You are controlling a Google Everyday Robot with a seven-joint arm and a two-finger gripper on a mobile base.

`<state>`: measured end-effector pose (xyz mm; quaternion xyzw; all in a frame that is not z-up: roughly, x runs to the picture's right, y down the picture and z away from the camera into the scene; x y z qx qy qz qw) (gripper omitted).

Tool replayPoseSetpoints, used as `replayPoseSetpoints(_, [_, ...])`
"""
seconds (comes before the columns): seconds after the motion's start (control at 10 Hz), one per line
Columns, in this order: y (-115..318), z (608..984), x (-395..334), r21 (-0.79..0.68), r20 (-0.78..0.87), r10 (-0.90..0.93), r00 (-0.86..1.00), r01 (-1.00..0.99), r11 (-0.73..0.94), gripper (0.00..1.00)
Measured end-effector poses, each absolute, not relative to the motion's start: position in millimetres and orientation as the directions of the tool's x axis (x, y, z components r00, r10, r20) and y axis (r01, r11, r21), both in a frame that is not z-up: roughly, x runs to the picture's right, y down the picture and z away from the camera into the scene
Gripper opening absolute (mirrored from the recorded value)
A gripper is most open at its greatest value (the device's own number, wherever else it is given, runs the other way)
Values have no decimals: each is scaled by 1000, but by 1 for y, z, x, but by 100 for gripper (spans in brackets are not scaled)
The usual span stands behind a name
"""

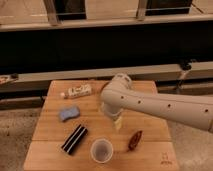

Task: Pick up the ceramic cup

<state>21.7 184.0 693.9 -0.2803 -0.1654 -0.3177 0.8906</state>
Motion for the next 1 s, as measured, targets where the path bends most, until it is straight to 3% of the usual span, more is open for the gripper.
replayPoseSetpoints(0.4, [196, 660, 22, -398, 498, -431, 752, 641, 656, 80])
replayPoseSetpoints(1.0, [226, 641, -4, -388, 556, -395, 731, 649, 655, 80])
